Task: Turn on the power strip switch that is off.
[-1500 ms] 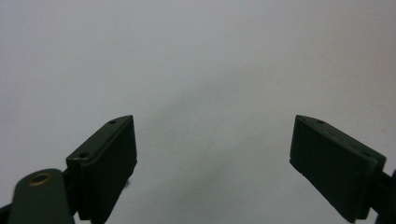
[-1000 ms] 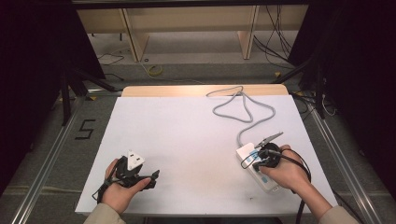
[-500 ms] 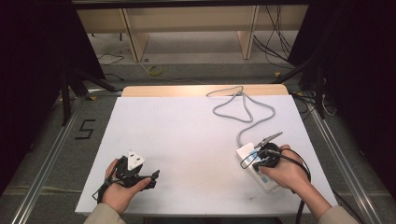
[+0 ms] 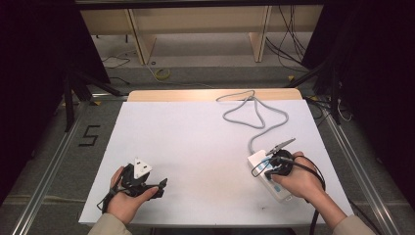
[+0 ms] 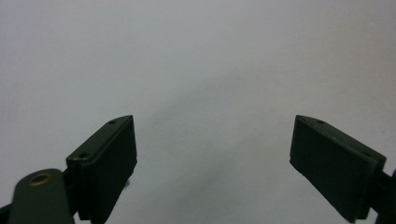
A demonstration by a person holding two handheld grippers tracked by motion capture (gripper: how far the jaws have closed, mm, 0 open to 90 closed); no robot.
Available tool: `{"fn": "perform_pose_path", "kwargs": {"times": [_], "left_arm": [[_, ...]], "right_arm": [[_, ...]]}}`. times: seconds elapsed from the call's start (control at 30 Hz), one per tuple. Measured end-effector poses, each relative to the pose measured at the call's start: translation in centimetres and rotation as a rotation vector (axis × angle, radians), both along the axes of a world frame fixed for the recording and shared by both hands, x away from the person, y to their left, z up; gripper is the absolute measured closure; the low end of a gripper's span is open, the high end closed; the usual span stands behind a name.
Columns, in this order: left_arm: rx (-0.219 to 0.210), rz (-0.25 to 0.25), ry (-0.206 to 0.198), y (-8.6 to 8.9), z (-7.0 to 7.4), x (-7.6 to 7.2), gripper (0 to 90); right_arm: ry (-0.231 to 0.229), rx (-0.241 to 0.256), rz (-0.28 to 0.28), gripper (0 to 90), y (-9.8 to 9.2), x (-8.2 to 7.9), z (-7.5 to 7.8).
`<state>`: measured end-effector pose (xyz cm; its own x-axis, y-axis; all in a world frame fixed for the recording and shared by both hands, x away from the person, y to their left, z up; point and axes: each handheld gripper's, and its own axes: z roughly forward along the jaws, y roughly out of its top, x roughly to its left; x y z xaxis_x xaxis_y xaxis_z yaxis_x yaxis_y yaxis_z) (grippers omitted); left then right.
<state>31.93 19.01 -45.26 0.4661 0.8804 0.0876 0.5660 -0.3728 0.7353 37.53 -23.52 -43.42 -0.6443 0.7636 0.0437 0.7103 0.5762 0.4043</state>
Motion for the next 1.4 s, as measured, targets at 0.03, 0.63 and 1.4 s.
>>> {"fn": "perform_pose_path", "kwargs": {"times": [0.03, 0.63, 1.4], "left_arm": [[0.0, 0.0, 0.0, 0.0, 0.0, 0.01, 14.3], [0.003, -0.002, 0.0, -0.13, -0.01, 0.07, 14.2], [0.005, -0.006, -0.003, -0.3, -0.07, 0.15, 14.3]], "right_arm": [[-0.001, 0.0, 0.0, 90.0, 0.0, 0.0, 0.0], [0.028, 0.005, -0.006, 90.0, -0.15, -0.12, -0.06], [0.019, 0.03, -0.004, 90.0, -0.51, -0.15, -0.15]]}}
